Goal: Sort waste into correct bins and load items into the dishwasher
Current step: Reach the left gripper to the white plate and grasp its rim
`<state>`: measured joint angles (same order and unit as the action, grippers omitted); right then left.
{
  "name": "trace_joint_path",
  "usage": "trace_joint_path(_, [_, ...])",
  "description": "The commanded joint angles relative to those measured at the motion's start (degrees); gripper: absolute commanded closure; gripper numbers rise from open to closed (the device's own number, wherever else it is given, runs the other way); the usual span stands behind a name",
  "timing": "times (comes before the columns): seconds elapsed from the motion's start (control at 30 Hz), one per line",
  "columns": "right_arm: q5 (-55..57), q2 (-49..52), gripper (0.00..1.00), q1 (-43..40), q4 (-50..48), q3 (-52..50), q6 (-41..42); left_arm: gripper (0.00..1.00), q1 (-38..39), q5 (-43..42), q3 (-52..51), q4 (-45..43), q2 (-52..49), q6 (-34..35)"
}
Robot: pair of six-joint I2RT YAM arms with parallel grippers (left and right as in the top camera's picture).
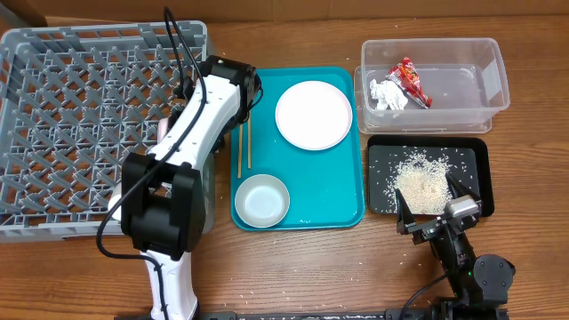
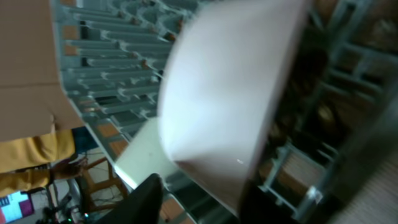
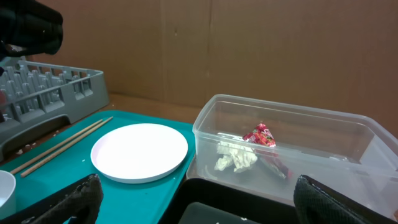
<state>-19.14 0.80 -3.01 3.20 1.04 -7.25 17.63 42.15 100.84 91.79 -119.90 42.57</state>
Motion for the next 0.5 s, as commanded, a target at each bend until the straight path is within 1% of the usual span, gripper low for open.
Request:
trace_joint_path(0.0, [0.0, -0.6, 0.0, 0.0, -0.1, -0.6, 0.4, 0.64, 2.4, -10.6, 6.2, 0.9, -0.1, -3.8])
trace_joint_path(0.03, [0.0, -0.6, 0.01, 0.0, -0.1, -0.6, 0.4, 0.61, 3.1, -12.1, 8.0, 0.9, 0.5, -4.1])
trace_joint_path(0.13, [0.0, -0.6, 0.0, 0.0, -0.1, -0.6, 0.4, 0.31, 4.9, -19.1, 12.6, -1.5, 3.3, -5.0])
trace_joint_path(0.17, [0.0, -0.6, 0.0, 0.0, -0.1, -0.6, 0.4, 0.18, 5.4, -22.0, 13.4, -3.7, 4.4, -5.9])
trace_joint_path(0.2, [0.0, -0.6, 0.0, 0.0, -0.1, -0.6, 0.4, 0.03, 6.2, -29.1, 13.7, -10.4, 6.6, -8.8])
trace_joint_path(0.23, [0.0, -0.6, 0.0, 0.0, -0.1, -0.6, 0.4, 0.0, 6.5, -32.7, 13.7, -14.0, 7.3, -11.4])
trace_joint_path(0.3, [0.0, -0.6, 0.0, 0.0, -0.1, -0.6, 0.4, 0.01, 6.8, -38.2, 13.7, -19.4, 7.5, -15.7])
trace_joint_path(0.4, [0.0, -0.6, 0.0, 0.0, -0.1, -0.6, 0.4, 0.05, 6.7, -41.7, 13.3, -24.2, 6.1, -15.7])
trace_joint_path(0.47, [0.0, -0.6, 0.0, 0.0, -0.1, -0.6, 0.4, 0.12, 6.4, -41.8, 12.8, -26.1, 4.5, -15.3])
